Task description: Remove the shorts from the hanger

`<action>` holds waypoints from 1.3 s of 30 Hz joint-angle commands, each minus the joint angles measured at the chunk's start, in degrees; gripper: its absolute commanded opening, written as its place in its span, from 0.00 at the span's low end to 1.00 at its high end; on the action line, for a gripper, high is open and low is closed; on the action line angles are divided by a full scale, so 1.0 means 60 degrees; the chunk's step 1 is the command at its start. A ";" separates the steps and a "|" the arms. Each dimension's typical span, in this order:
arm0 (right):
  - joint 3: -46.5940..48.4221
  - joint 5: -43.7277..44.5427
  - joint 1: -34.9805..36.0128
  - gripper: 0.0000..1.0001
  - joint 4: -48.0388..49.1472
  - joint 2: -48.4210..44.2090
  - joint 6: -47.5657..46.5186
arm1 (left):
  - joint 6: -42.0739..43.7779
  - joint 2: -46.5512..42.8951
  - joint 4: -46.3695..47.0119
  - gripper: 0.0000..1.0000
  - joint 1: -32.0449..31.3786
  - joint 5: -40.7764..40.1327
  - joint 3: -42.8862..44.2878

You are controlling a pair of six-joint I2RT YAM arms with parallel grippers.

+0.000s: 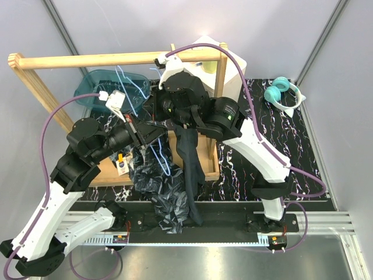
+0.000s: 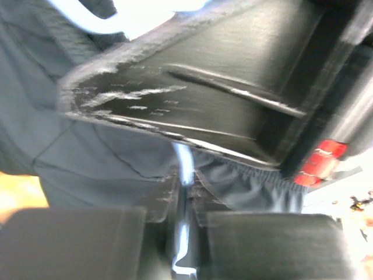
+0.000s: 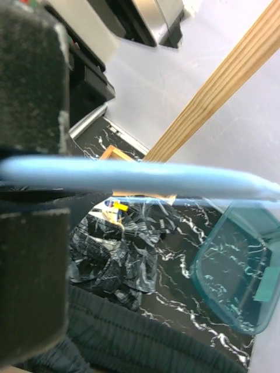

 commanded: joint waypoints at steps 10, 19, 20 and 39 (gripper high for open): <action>-0.1230 0.0074 0.0192 0.66 0.0388 -0.1969 -0.0201 | -0.2166 -0.0152 0.1776 0.00 0.0027 0.0845 -0.0402; -0.4101 -0.0864 0.0192 0.86 0.2145 -0.4414 -0.1212 | -0.2328 -0.0210 0.2596 0.00 0.0027 0.1812 -0.0035; -0.4351 -0.0821 0.0192 0.87 0.2553 -0.4621 -0.1271 | -0.2343 -0.0239 0.2597 0.00 0.0027 0.1798 -0.0006; -0.5817 -0.0103 0.0192 0.90 0.3406 -0.6131 -0.1799 | -0.3968 0.0918 0.3095 0.00 0.0744 0.1505 0.0142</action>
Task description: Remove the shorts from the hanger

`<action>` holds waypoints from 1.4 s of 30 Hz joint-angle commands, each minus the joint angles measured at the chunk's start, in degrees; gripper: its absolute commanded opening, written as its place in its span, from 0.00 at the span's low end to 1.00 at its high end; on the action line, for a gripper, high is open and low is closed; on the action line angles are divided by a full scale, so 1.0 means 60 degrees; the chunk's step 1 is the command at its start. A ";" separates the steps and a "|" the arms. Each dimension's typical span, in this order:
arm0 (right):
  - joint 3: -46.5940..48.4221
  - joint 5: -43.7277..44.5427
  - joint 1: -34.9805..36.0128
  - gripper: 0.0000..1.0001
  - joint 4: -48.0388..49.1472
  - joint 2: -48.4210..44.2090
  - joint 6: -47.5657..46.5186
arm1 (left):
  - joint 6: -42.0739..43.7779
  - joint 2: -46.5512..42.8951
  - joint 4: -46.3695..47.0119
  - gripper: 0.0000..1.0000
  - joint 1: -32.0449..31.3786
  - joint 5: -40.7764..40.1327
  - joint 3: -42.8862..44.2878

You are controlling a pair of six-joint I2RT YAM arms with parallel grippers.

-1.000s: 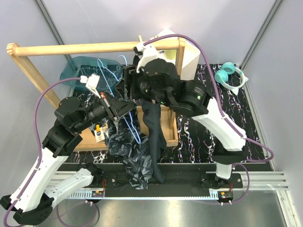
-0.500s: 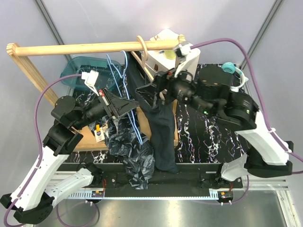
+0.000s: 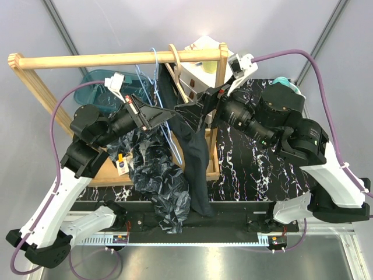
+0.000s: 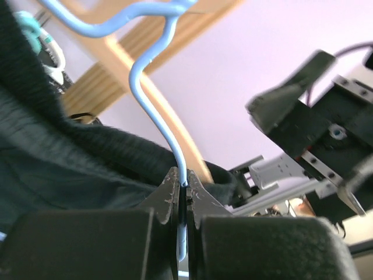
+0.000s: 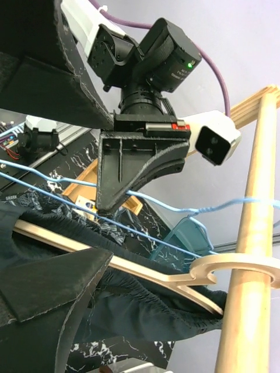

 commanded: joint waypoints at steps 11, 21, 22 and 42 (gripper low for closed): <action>-0.0582 0.0250 0.0069 0.91 0.0734 -0.0559 -0.0226 | 0.0037 -0.0686 -0.1067 0.48 0.0413 -0.0591 -0.0304; -0.0991 0.0323 0.0069 0.93 0.0821 -0.0764 -0.0211 | 0.1170 -0.3511 -0.5296 0.94 0.0399 -0.3680 -0.0698; -0.1050 0.0382 0.0069 0.93 0.0865 -0.0793 -0.0211 | 0.0949 -0.3645 -0.5738 0.94 0.0413 -0.4322 -0.0873; -0.1827 0.0924 0.0069 0.93 0.1041 -0.1497 0.0111 | -0.3609 -0.2417 -0.9039 0.99 0.0399 -0.5281 -0.5106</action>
